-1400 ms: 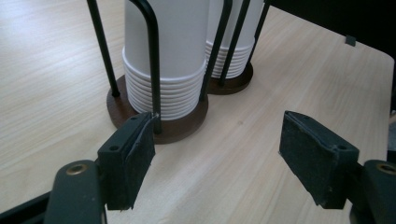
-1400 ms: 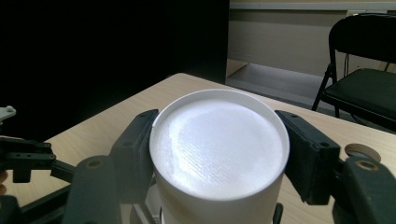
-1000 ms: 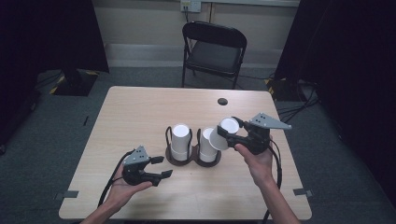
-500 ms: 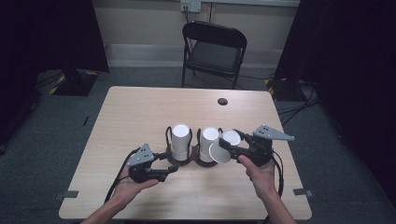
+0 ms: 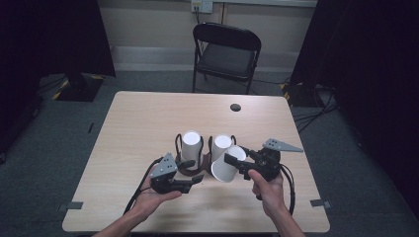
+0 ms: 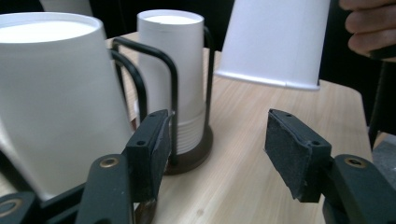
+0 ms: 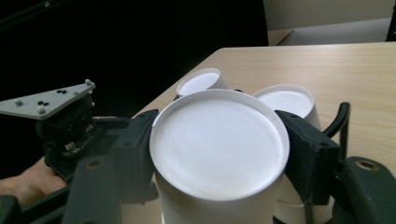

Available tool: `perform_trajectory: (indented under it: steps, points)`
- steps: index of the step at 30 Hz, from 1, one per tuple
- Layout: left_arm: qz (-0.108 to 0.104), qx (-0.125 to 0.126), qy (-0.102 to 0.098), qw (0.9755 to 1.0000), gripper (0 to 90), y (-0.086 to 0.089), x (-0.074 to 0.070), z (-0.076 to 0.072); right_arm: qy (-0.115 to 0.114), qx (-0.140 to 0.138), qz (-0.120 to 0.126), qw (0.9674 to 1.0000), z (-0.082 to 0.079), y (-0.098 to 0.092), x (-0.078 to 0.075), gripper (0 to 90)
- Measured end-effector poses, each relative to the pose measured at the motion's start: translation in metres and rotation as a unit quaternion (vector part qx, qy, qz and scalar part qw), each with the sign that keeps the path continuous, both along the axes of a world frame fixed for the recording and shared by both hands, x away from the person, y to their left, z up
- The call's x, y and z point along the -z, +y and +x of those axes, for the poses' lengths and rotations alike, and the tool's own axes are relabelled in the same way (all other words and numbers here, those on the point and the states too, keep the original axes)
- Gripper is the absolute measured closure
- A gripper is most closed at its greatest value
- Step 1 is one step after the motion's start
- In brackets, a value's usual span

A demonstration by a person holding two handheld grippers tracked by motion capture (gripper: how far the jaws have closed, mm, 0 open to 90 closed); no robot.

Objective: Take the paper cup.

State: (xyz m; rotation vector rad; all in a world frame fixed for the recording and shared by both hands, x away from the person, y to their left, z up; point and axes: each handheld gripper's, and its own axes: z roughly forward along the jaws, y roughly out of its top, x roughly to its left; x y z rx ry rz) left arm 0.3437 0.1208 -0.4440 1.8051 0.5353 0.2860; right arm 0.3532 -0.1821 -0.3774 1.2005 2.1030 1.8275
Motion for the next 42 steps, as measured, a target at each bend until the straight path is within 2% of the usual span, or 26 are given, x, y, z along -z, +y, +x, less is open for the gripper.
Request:
perform_trajectory:
  steps: [5,8,13,18,21,24,28,31,32,35,37,38,39,42]
  points:
    - [-0.001,0.009,-0.007,0.9999,41.3,-0.006,0.002,-0.001,0.022,-0.012,0.036,0.999,-0.001,0.0,0.002,34.0]
    - [-0.005,0.005,-0.012,0.9999,41.3,-0.008,0.002,-0.001,0.031,-0.019,0.05,0.9981,0.0,0.0,0.002,34.0]
    - [-0.016,0.005,-0.026,0.9995,42.8,-0.014,0.002,-0.001,0.039,-0.026,0.055,0.9974,0.001,0.006,0.002,34.1]
    - [-0.032,0.003,-0.03,0.999,44.2,-0.022,0.004,-0.006,0.045,-0.037,0.059,0.9966,-0.001,0.012,0.003,34.0]
    - [-0.034,0.006,-0.049,0.9982,46.0,-0.025,0.004,-0.01,0.051,-0.045,0.063,0.9957,-0.001,0.015,0.004,34.0]
    - [-0.034,0.014,-0.059,0.9976,46.5,-0.027,0.004,-0.012,0.059,-0.047,0.068,0.9949,-0.001,0.017,0.005,34.0]
    - [-0.035,0.015,-0.071,0.9967,47.9,-0.031,0.004,-0.014,0.081,-0.048,0.087,0.9917,0.0,0.019,0.008,34.0]
    - [-0.035,0.007,-0.082,0.996,47.9,-0.032,0.004,-0.016,0.093,-0.051,0.094,0.9899,0.0,0.023,0.009,34.0]
    - [-0.037,0.003,-0.085,0.9957,48.3,-0.031,0.003,-0.016,0.099,-0.058,0.1,0.9884,0.0,0.024,0.01,34.0]
    - [-0.045,-0.003,-0.097,0.9943,52.9,-0.028,0.002,-0.017,0.106,-0.068,0.11,0.9859,0.001,0.027,0.012,33.9]
    - [-0.053,-0.004,-0.093,0.9942,60.3,-0.025,0.002,-0.015,0.107,-0.072,0.111,0.9855,0.001,0.027,0.012,33.5]
    - [-0.057,-0.001,-0.088,0.9945,65.0,-0.024,0.001,-0.014,0.098,-0.074,0.102,0.9872,0.0,0.027,0.011,32.6]
    - [-0.055,-0.004,-0.093,0.9942,66.2,-0.022,0.001,-0.014,0.092,-0.073,0.09,0.989,-0.001,0.028,0.011,32.2]
    - [-0.058,-0.006,-0.087,0.9945,74.5,-0.019,0.002,-0.013,0.086,-0.069,0.079,0.9908,-0.002,0.029,0.012,30.4]
